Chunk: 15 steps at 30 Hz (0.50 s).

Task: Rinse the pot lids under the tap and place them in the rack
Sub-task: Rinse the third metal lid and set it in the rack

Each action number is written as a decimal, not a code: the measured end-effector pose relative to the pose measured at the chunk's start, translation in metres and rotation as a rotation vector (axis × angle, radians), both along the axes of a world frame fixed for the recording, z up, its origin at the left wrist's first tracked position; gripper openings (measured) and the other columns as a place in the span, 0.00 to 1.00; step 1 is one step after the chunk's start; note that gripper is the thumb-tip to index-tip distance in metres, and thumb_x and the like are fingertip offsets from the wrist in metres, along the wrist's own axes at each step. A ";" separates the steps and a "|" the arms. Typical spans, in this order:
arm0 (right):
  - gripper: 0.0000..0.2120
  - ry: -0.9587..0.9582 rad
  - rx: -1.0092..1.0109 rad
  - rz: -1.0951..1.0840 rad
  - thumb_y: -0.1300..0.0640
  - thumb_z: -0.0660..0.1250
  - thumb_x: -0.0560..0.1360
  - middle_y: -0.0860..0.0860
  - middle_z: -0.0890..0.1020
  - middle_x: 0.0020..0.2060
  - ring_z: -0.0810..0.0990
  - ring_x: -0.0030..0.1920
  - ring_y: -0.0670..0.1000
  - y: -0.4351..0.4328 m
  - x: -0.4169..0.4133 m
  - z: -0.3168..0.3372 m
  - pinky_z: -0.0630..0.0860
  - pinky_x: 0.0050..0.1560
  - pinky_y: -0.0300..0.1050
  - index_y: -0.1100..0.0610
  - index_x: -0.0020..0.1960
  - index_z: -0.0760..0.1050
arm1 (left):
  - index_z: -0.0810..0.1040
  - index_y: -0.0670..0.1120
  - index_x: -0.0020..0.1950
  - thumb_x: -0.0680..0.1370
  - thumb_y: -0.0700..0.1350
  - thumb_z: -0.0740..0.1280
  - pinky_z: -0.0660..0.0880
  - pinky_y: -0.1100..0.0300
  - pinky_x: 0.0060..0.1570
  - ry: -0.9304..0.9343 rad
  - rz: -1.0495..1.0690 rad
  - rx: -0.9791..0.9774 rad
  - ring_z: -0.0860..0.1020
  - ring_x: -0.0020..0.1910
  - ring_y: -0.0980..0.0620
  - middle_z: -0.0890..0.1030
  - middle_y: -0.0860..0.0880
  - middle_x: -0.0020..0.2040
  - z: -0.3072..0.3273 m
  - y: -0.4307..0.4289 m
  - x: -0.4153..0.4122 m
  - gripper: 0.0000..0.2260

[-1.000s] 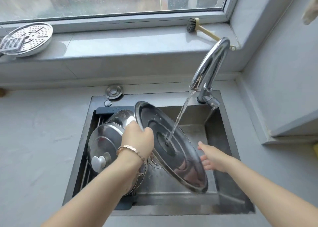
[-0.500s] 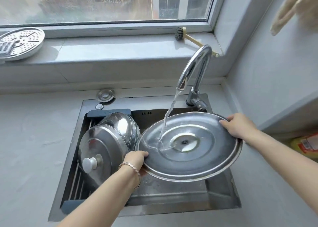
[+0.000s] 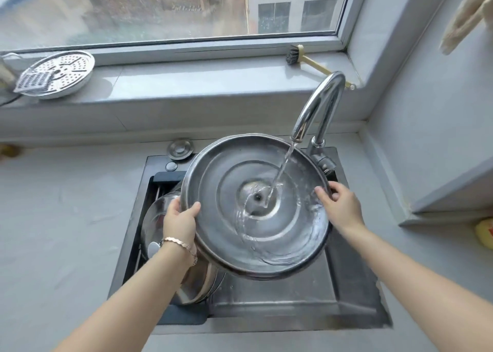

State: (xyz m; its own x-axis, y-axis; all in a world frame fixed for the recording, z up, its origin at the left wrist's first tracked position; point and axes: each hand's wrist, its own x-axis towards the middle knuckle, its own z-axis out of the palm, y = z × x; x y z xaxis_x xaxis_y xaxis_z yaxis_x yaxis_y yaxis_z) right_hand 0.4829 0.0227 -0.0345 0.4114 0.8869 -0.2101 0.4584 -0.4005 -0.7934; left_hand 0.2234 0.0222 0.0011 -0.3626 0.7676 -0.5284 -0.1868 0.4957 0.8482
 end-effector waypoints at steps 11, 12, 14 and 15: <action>0.14 -0.466 -0.698 0.442 0.50 0.64 0.74 0.56 0.82 0.31 0.77 0.28 0.53 -0.002 0.059 0.059 0.72 0.28 0.38 0.60 0.37 0.75 | 0.77 0.44 0.47 0.74 0.34 0.65 0.77 0.46 0.53 0.058 -0.184 -0.065 0.79 0.44 0.42 0.81 0.43 0.43 -0.003 0.006 0.021 0.07; 0.15 -0.557 -0.739 0.509 0.49 0.63 0.74 0.57 0.83 0.36 0.79 0.33 0.54 -0.007 0.055 0.056 0.69 0.29 0.38 0.61 0.39 0.76 | 0.77 0.44 0.47 0.73 0.33 0.65 0.77 0.47 0.51 0.093 -0.203 -0.063 0.79 0.43 0.42 0.80 0.42 0.41 0.000 0.008 0.023 0.07; 0.21 -0.625 -0.668 0.594 0.46 0.60 0.76 0.60 0.83 0.46 0.81 0.44 0.58 -0.016 0.041 0.050 0.65 0.31 0.40 0.65 0.48 0.78 | 0.76 0.41 0.43 0.69 0.33 0.66 0.76 0.50 0.43 0.155 -0.255 -0.063 0.76 0.39 0.44 0.77 0.41 0.38 0.005 0.012 0.027 0.06; 0.23 -0.561 -0.589 0.624 0.44 0.59 0.76 0.59 0.82 0.50 0.80 0.49 0.58 -0.021 0.030 0.051 0.66 0.35 0.41 0.64 0.52 0.78 | 0.74 0.40 0.43 0.68 0.33 0.65 0.75 0.53 0.37 0.205 -0.296 -0.080 0.74 0.36 0.45 0.75 0.41 0.37 0.007 0.015 0.030 0.06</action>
State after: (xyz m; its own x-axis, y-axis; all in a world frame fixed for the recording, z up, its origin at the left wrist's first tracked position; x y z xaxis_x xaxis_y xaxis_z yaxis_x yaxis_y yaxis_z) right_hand 0.5129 0.0016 0.0165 0.0854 0.7948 -0.6008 0.9630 -0.2205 -0.1549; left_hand 0.2535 0.0373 0.0084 -0.2355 0.8142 -0.5307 0.1447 0.5694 0.8092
